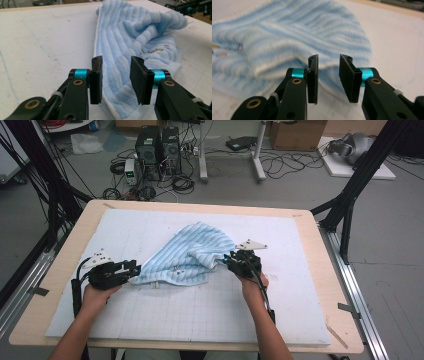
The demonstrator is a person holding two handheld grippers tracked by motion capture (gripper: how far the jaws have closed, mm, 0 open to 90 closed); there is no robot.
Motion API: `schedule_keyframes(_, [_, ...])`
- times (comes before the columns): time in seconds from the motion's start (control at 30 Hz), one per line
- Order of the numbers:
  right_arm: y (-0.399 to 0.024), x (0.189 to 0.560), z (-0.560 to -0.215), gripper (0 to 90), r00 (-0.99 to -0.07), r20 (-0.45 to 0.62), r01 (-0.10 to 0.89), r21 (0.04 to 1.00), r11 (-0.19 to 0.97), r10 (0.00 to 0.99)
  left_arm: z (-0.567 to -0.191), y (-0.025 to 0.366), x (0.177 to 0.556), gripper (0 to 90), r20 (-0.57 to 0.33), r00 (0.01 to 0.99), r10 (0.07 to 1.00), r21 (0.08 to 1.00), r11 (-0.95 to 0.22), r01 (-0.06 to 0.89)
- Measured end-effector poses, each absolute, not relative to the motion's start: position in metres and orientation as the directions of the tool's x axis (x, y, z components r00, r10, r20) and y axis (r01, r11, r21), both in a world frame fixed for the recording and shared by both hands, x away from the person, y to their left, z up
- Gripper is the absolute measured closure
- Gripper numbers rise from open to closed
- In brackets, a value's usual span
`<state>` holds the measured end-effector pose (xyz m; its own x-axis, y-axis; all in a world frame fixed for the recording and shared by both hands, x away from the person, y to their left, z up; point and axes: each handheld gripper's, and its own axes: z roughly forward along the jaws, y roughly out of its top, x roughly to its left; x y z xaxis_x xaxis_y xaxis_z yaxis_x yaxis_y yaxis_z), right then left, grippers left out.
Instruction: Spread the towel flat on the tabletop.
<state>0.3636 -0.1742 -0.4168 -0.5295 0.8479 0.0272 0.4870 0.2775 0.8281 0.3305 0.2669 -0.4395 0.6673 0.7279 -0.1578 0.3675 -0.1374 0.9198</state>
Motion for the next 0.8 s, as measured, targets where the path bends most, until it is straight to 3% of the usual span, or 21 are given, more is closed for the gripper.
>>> schedule_keyframes(0.17, [-0.172,0.352,-0.434,68.8,-0.577,0.088,0.548,0.779,0.305,0.812,-0.438,0.267,0.331,62.1,-0.152,0.667,0.730,0.923,-0.136,0.360])
schedule_keyframes(0.37, [-0.140,0.341,-0.443,67.5,-0.689,0.150,0.528,0.774,0.349,0.709,-0.438,0.267,0.331,62.0,-0.147,0.663,0.734,0.924,-0.137,0.356])
schedule_keyframes(0.53, [-0.118,0.344,-0.450,61.2,-0.709,0.151,0.534,0.753,0.384,0.689,-0.437,0.270,0.331,61.2,-0.152,0.650,0.744,0.926,-0.122,0.356])
schedule_keyframes(0.6, [-0.116,0.344,-0.450,67.2,-0.715,0.111,0.513,0.755,0.409,0.691,-0.437,0.271,0.331,61.0,-0.156,0.647,0.747,0.927,-0.115,0.356])
schedule_keyframes(0.67, [-0.119,0.343,-0.448,81.2,-0.725,0.125,0.521,0.743,0.420,0.677,-0.437,0.272,0.331,60.9,-0.155,0.645,0.748,0.926,-0.118,0.358])
schedule_keyframes(0.8, [-0.127,0.334,-0.443,84.6,-0.765,0.099,0.497,0.719,0.485,0.637,-0.437,0.272,0.331,60.9,-0.154,0.645,0.749,0.926,-0.118,0.359])
